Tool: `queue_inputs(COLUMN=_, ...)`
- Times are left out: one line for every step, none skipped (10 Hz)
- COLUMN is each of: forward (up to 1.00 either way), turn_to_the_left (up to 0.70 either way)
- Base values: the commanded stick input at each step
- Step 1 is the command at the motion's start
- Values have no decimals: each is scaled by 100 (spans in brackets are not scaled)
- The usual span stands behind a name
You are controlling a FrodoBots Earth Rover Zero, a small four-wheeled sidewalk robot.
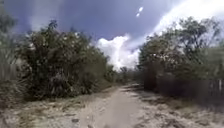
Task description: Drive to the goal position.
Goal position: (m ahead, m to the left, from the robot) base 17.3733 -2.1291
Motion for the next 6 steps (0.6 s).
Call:
queue_inputs(forward=70, turn_to_the_left=0)
queue_inputs(forward=70, turn_to_the_left=0)
queue_inputs(forward=70, turn_to_the_left=-17)
queue_inputs(forward=70, turn_to_the_left=-35)
queue_inputs(forward=70, turn_to_the_left=-35)
queue_inputs(forward=70, turn_to_the_left=-13)
